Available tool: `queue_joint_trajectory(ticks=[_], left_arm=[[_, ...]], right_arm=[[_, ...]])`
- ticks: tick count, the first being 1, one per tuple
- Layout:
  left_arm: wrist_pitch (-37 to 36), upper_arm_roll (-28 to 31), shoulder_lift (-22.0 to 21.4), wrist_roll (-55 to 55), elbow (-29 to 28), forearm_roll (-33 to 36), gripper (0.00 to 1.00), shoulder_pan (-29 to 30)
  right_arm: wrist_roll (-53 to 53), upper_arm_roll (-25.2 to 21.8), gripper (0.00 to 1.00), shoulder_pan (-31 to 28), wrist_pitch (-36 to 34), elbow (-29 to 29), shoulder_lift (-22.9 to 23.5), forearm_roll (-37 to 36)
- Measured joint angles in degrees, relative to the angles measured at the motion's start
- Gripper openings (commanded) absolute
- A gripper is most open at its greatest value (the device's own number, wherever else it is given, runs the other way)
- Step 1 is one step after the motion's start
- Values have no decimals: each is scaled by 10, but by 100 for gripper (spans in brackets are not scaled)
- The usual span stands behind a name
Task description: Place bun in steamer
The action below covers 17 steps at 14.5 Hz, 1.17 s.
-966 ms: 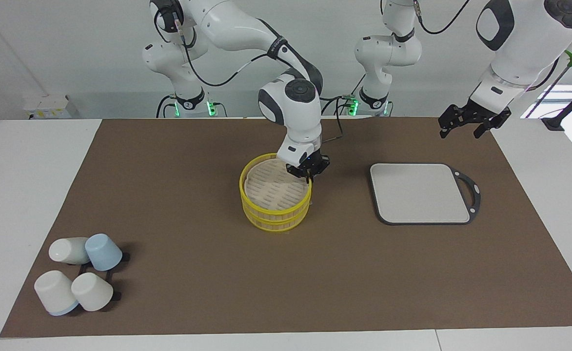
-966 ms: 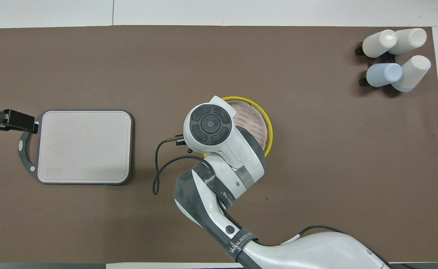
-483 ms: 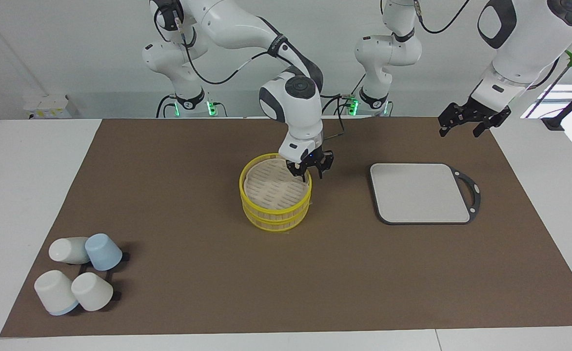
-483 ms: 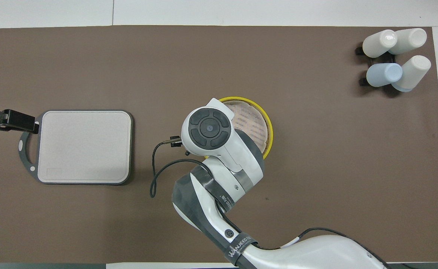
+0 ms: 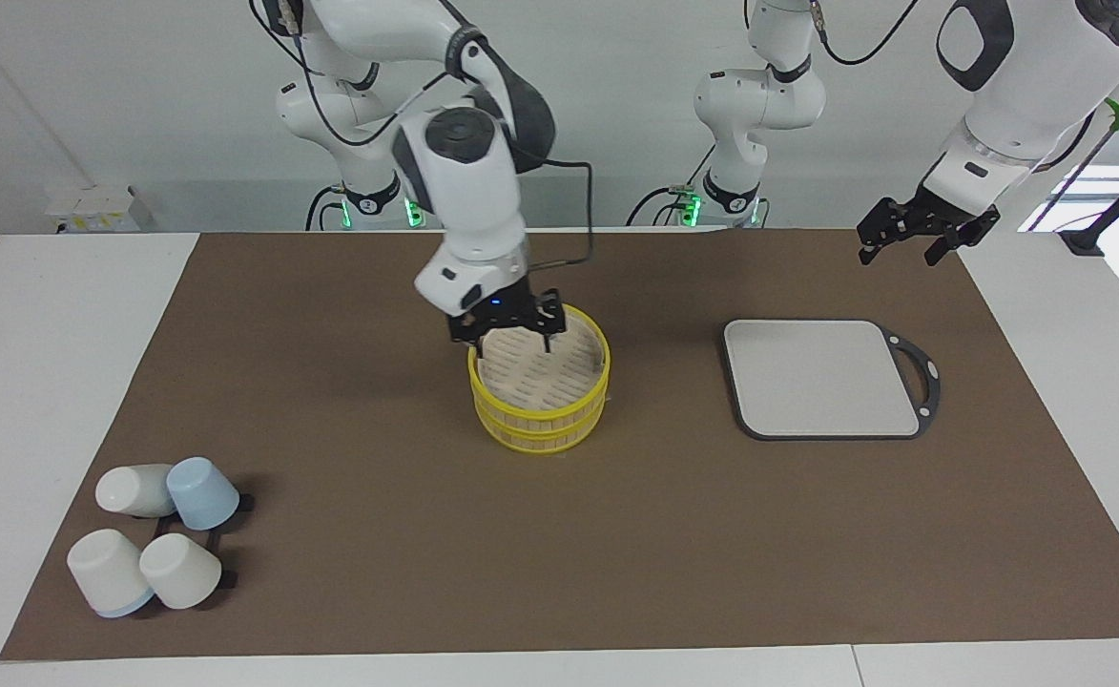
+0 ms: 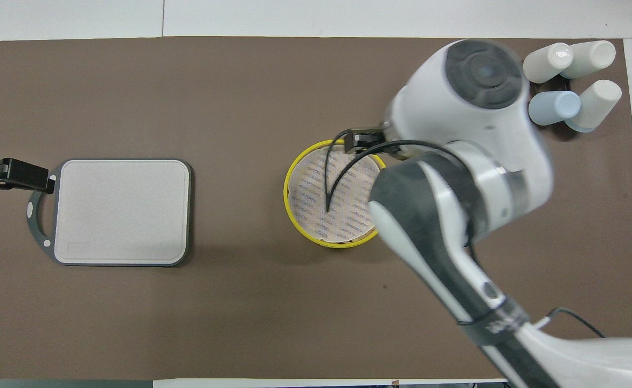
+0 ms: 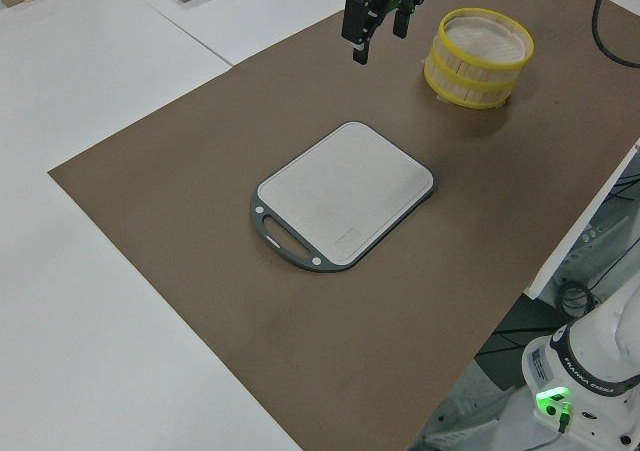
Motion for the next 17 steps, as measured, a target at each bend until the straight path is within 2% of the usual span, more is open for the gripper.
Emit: queue_joint_trajectory(ticks=[3,5,8,12,17], left_arm=[[-5,0,-3,0,2,0,100,0],[-8,0,-4,0,2,0,100,0],[-9,0,-4,0,2,0,100,0],[-10,0,-4,0,2,0,100,0],[-10,0,-4,0,2,0,100,0]], right_arm=[[-145,-2,100,-107,-112,-3,-43,0],[-199,-2,100,-144,-132,-7,-54,-2],[-213,2,100,-148,-132,-7,-55,-39],[-213,7,100,-144,-131,-5,-59,-51],[-213,8,100,-142,-163,-5,-112,-52]])
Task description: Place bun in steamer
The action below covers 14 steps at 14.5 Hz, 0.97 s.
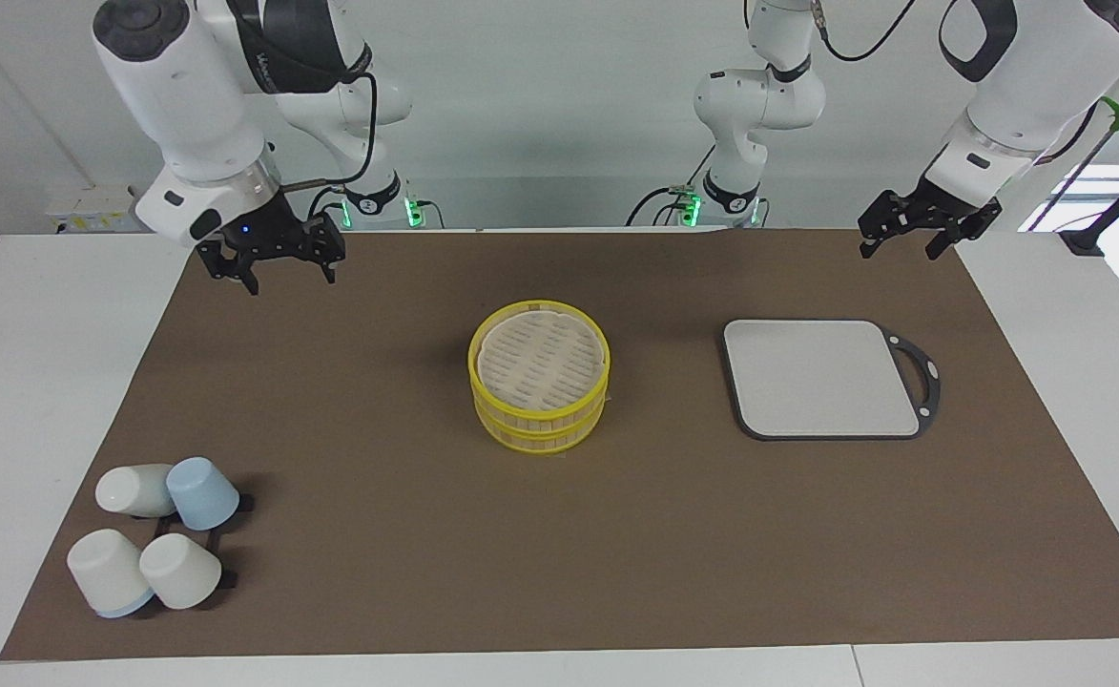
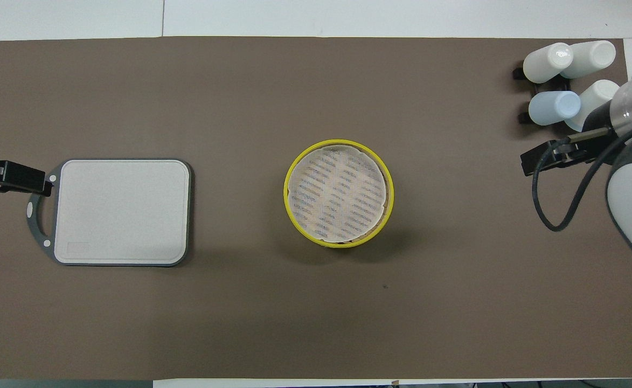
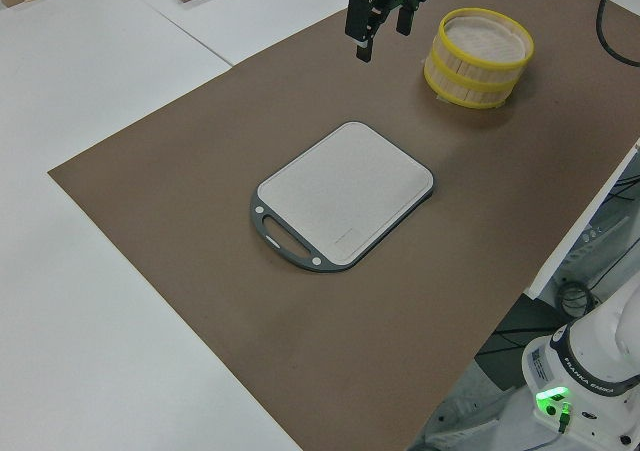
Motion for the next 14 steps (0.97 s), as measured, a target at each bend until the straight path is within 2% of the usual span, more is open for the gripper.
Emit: queue_joint_trajectory(ticks=[14], left_arm=[[0,-5,-1,1,1,0,100,-1]], right_arm=[[1,-2,100,-5,26,-12,-3,0]])
